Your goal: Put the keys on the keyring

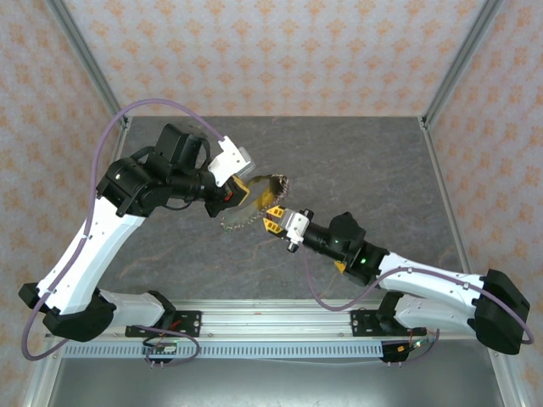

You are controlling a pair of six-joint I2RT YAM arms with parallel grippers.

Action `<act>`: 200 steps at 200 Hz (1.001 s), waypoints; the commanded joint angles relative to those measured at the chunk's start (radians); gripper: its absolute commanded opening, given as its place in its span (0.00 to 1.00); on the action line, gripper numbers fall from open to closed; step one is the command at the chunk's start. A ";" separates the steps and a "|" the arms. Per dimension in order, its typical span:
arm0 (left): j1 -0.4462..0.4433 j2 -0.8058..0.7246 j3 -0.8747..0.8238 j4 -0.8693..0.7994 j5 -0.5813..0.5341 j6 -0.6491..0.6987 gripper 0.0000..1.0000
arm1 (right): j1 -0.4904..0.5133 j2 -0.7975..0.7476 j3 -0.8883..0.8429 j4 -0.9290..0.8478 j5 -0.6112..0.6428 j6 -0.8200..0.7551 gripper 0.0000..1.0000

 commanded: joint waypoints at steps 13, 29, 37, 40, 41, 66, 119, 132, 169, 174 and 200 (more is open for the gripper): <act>-0.008 0.001 0.032 0.004 -0.008 0.013 0.00 | 0.003 0.003 0.021 0.036 0.018 -0.014 0.21; -0.009 0.000 0.032 0.002 -0.010 0.013 0.00 | 0.003 0.011 0.025 0.038 0.019 -0.013 0.21; -0.008 0.000 0.032 0.000 -0.012 0.013 0.00 | 0.002 0.013 0.025 0.038 0.015 -0.013 0.21; -0.008 0.000 0.032 0.000 -0.012 0.013 0.00 | 0.003 0.013 0.025 0.039 0.015 -0.012 0.21; -0.008 -0.001 0.032 0.000 -0.012 0.013 0.00 | 0.003 0.013 0.025 0.039 0.015 -0.012 0.21; -0.008 -0.005 0.032 -0.004 -0.015 0.013 0.00 | 0.003 0.012 0.022 0.044 0.020 -0.015 0.22; -0.010 -0.006 0.031 -0.003 -0.013 0.003 0.00 | 0.003 0.020 0.017 0.058 0.039 -0.016 0.22; -0.010 -0.006 0.032 -0.003 -0.010 0.002 0.00 | 0.003 0.029 0.022 0.060 0.038 -0.014 0.22; -0.012 -0.005 0.029 0.000 -0.012 0.001 0.00 | 0.003 0.055 0.028 0.093 0.039 -0.002 0.20; -0.011 -0.007 0.027 -0.001 -0.012 0.001 0.00 | 0.003 0.058 0.029 0.095 0.040 -0.003 0.20; -0.012 -0.010 0.021 0.001 -0.013 -0.004 0.00 | 0.003 0.065 0.029 0.111 0.053 -0.003 0.18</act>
